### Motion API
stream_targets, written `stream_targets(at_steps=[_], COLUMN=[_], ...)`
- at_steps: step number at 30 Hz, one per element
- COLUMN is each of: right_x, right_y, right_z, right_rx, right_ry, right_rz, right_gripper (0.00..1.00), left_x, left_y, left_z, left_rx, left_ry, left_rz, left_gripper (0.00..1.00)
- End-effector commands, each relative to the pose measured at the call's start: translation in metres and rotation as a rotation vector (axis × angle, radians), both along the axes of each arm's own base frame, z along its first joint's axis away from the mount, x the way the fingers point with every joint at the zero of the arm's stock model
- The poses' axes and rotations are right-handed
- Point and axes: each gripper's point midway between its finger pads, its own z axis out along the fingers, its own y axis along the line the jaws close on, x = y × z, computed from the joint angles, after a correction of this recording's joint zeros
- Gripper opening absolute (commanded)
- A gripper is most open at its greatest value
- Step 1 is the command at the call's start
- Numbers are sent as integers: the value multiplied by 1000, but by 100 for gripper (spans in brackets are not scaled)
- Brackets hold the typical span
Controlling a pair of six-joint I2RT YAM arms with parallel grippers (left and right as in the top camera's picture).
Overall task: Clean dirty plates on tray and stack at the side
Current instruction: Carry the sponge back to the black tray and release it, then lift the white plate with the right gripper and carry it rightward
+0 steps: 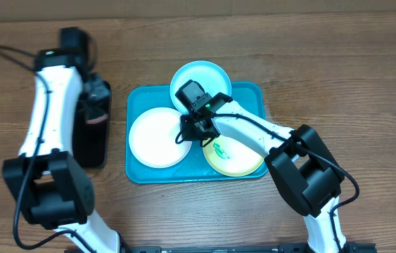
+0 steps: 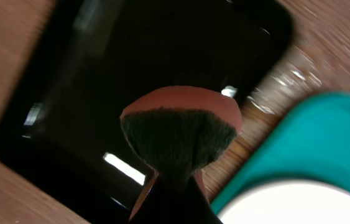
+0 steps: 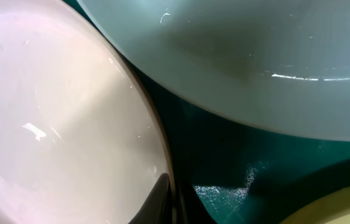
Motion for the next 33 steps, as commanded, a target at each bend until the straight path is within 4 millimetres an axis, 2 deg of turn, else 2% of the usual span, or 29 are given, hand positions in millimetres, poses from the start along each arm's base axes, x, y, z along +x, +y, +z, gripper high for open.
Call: stream_targets(at_steps=[1, 6, 10, 16, 22, 25, 28, 30, 33], right_x=[6, 7, 7, 7, 8, 10, 12, 12, 14], right_y=[-6, -5, -5, -5, -5, -2, 0, 2, 10], right_z=[7, 8, 8, 8, 9, 13, 21, 30, 52], right_rx=[-20, -16, -16, -17, -14, -6, -2, 6, 30], right_ry=[-40, -46, -46, -46, -47, -55, -64, -78, -132], right_rz=[-15, -16, -16, -16, -15, -14, -7, 29, 106], right_gripper=[4, 4, 4, 4, 4, 4, 4, 4, 4], left_x=[-14, -27, -26, -22, -19, -18, -12, -6, 2], left_y=[38, 54, 48, 43, 38, 41, 43, 45, 50], left_z=[-11, -45, -68, -81, -81, -77, -63, -47, -22], left_rx=[1, -67, -135, -152, -181, -181, -204, -223, -235], left_ry=[11, 14, -13, -41, -53, -57, -75, -98, -129], left_rz=[120, 186, 154, 111, 104, 109, 116, 119, 125], left_gripper=[4, 4, 4, 5, 12, 23, 23, 23, 24])
